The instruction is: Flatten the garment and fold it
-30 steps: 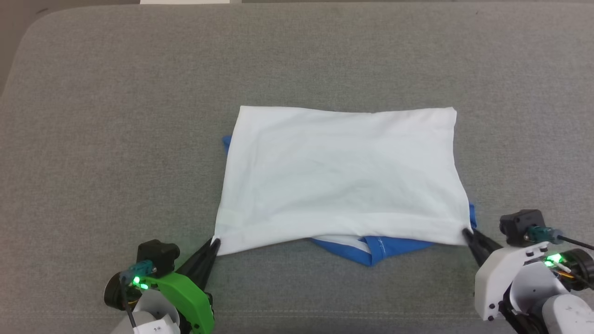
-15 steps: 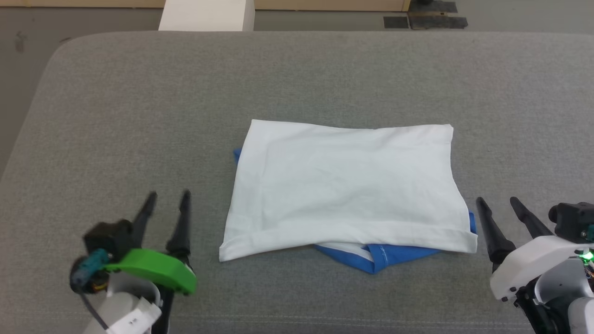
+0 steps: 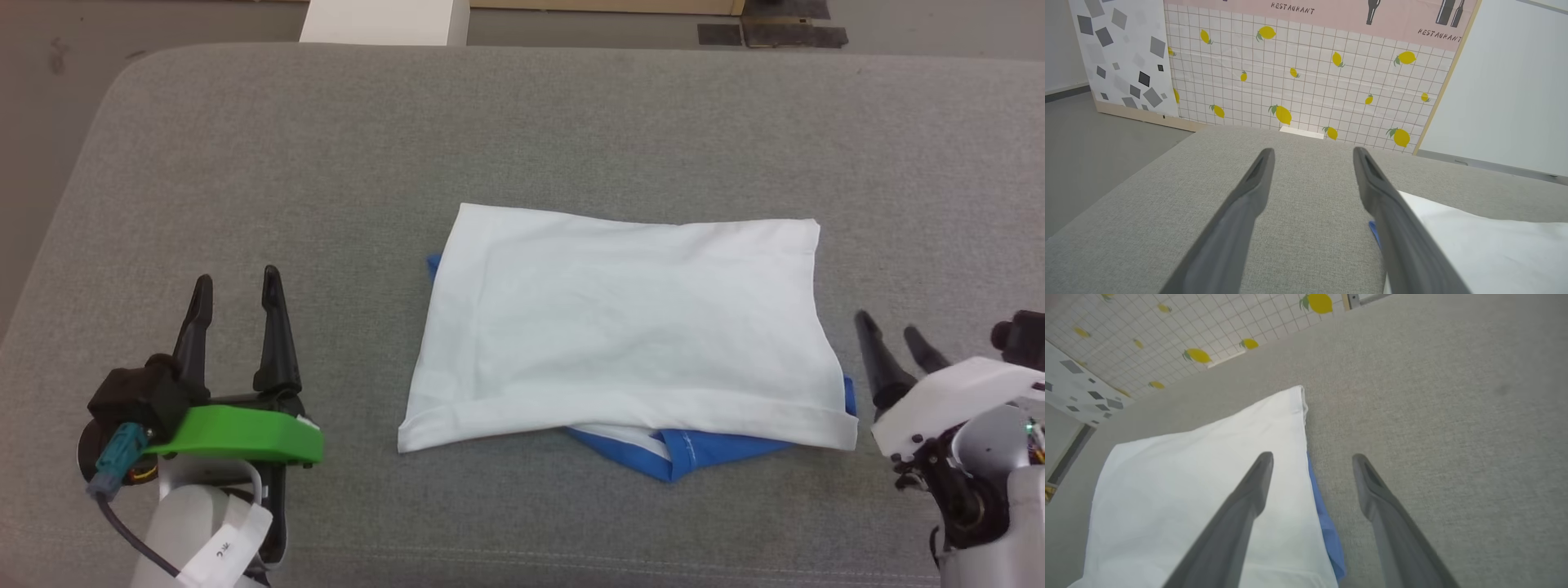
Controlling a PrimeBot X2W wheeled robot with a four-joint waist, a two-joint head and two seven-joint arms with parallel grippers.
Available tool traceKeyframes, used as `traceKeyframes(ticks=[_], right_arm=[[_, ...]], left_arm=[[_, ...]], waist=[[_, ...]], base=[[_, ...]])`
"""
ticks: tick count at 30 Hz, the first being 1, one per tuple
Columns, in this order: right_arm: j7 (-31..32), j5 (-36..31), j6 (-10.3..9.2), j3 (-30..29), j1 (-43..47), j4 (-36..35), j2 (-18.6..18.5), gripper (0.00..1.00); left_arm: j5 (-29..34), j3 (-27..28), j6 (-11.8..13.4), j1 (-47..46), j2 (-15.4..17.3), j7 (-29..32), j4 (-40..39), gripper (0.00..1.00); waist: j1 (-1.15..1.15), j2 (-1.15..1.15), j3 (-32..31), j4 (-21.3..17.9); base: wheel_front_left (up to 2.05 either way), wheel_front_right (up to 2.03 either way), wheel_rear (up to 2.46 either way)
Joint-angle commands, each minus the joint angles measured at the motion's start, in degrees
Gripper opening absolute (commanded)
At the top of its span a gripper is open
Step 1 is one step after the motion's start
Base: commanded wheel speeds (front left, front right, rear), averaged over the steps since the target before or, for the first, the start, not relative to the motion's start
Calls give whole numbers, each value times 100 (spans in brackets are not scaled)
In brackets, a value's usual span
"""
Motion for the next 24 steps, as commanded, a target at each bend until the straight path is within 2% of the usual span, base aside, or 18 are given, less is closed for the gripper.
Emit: traceKeyframes(ticks=[1,9,15,18,19,20,21,23,24], right_arm=[[124,146,-8,-42,-193,271,16,100],[852,165,-8,-128,-998,1669,18,100],[1557,-177,-8,-199,-1347,2434,19,100],[1890,-103,-8,-145,-1416,2705,19,100],[1940,-31,-8,-114,-1429,2749,19,94],[1989,109,-8,-59,-1441,2793,19,72],[1999,182,-8,-12,-1441,2811,19,38],[1916,198,-8,65,-1413,2784,19,0],[1853,232,-8,72,-1395,2762,19,0]], left_arm=[[151,56,-80,-128,-78,-25,31,100],[480,262,-326,-232,-306,-26,123,100],[566,309,-431,-228,-389,-26,181,100],[583,337,-465,-202,-416,-26,205,100],[586,346,-472,-192,-423,-26,214,100],[594,357,-480,-180,-430,-26,223,100],[600,367,-486,-169,-434,-26,229,100],[614,399,-497,-145,-442,-26,235,100],[618,421,-503,-138,-445,-26,246,100]], waist=[[0,0,29,12],[0,0,140,61],[0,0,179,133],[0,0,158,155],[0,0,150,156],[0,0,138,155],[0,0,127,151],[0,0,102,133],[0,0,88,123]], base=[[0,0,0],[0,0,0],[0,0,0],[0,0,0],[0,0,0],[0,0,0],[0,0,0],[0,0,0],[0,0,0]])
